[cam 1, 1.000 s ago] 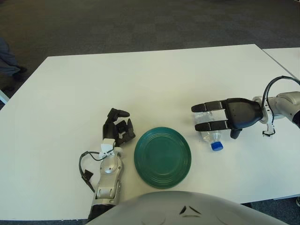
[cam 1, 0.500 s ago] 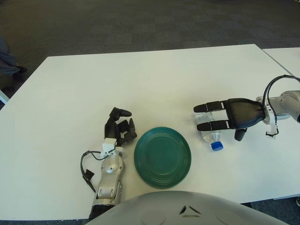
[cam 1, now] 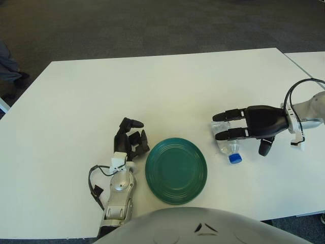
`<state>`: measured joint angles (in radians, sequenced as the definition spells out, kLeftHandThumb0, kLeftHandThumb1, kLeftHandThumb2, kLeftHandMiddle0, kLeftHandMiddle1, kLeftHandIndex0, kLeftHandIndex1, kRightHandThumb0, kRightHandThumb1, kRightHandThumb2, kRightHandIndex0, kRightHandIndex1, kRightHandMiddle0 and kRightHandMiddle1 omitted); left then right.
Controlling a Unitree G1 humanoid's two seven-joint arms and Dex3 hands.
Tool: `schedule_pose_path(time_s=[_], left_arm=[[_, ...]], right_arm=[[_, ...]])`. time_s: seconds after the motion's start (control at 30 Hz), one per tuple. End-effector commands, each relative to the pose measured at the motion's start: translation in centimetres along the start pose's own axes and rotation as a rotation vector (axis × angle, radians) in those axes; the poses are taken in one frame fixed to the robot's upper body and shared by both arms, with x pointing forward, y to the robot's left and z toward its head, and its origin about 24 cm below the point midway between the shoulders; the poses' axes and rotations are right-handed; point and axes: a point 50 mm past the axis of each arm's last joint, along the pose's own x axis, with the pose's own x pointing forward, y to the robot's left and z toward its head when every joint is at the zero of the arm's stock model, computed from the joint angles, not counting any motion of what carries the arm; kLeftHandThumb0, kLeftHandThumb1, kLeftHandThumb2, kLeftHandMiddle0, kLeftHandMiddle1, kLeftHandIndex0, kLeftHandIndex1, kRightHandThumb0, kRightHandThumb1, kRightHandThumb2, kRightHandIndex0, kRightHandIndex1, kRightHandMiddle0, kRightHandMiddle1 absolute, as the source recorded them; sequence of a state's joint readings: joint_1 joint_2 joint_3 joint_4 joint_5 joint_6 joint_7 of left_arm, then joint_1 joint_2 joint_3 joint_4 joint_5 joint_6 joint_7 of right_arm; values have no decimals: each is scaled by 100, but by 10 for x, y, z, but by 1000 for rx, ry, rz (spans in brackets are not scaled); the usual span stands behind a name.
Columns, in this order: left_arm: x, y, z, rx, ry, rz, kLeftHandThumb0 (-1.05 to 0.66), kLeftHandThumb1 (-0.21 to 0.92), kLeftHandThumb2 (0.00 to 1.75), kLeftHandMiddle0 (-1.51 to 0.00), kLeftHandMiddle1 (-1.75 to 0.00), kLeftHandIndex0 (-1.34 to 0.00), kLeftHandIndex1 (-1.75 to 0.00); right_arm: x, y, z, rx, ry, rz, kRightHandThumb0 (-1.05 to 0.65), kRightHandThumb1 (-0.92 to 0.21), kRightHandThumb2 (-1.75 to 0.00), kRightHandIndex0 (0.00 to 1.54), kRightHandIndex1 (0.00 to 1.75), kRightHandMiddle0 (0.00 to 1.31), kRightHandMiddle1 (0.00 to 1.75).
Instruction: Put the bottle into the plate.
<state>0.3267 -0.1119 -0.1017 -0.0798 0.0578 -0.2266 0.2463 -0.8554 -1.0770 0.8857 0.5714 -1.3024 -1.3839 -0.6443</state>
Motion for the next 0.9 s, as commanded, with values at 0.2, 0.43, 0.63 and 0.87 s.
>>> schedule_pose_path(time_s=[0.2, 0.43, 0.63, 0.87], left_arm=[[-7, -7, 3, -42, 0, 15, -48, 34, 129, -130, -175, -60, -175], [-9, -10, 5, -47, 4, 22, -48, 34, 129, -130, -175, -60, -175], [-10, -12, 6, -49, 7, 20, -48, 34, 129, -131, -175, -60, -175], [-13, -17, 9, -52, 3, 13, -48, 34, 129, -131, -175, -60, -175]], right_arm=[[4, -5, 2, 71, -6, -35, -97, -92, -69, 21, 2, 0, 31], [13, -12, -2, 79, -30, -43, -98, -92, -67, 21, 2, 0, 37], [13, -16, -2, 79, -44, -31, -99, -92, -60, 22, 2, 0, 43], [12, -23, -2, 57, -64, -29, -98, -92, -47, 26, 3, 0, 54]])
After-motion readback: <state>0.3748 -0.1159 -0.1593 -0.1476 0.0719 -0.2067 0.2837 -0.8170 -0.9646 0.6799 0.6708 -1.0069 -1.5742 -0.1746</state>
